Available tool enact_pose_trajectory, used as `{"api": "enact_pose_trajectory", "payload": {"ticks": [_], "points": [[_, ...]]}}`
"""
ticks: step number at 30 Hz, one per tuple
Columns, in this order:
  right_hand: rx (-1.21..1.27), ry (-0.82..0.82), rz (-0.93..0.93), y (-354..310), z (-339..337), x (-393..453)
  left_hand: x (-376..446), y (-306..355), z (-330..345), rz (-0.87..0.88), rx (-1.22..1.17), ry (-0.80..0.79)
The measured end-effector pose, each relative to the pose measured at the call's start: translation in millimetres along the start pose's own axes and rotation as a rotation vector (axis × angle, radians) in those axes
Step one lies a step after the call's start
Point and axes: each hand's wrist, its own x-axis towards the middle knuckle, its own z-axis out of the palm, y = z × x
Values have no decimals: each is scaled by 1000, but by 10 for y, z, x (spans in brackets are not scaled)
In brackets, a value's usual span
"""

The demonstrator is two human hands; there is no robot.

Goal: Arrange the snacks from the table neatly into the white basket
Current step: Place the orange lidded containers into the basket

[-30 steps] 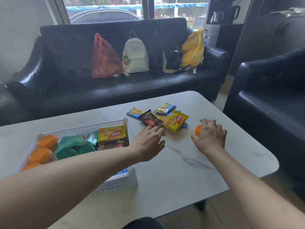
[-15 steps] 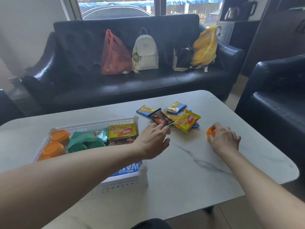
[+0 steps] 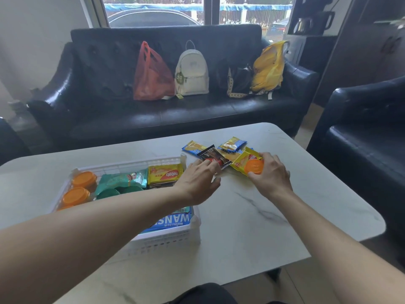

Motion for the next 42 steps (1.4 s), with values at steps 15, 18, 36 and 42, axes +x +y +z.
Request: {"api": "enact_pose_trajectory", "payload": {"ticks": [15, 18, 36, 42], "points": [[144, -112, -212, -1082, -3, -366, -304, -348, -441, -121, -128, 80], [149, -142, -245, -1275, 32, -448, -397, -467, -545, -133, -128, 95], [162, -230, -350, -2252, 459, -977, -1185, -1204, -1132, -258, -74, 96], [207, -325, -366, -2451, 650, -1186, -1458, -1430, -1238, -297, -39, 83]]}}
